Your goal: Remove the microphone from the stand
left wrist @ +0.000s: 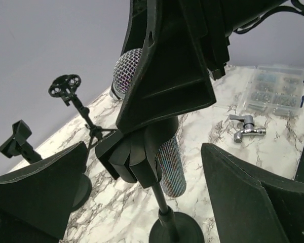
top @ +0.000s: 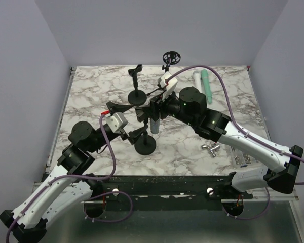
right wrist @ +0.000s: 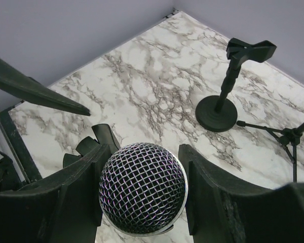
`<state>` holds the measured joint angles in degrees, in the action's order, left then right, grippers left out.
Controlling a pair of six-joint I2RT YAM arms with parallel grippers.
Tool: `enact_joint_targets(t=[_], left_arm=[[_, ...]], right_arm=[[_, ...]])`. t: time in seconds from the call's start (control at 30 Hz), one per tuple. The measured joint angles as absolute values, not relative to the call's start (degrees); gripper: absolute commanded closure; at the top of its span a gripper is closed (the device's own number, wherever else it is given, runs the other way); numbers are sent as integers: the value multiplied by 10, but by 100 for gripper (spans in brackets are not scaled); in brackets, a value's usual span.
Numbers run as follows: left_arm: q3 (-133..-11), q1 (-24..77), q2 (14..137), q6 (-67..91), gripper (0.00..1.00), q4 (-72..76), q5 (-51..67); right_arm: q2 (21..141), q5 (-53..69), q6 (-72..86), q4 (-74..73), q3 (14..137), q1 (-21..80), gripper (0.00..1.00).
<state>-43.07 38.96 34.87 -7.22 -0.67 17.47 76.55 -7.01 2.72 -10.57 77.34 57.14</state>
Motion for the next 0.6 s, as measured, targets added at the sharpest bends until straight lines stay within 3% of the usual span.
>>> enact_joint_targets(t=[0.4, 0.6], left_arm=[[-430, 342, 368, -48, 1, 6, 216], [-447, 321, 430, -36, 8, 4, 283]], right_arm=[[742, 27, -7, -91, 748, 561, 99], [737, 44, -16, -90, 743, 561, 99]])
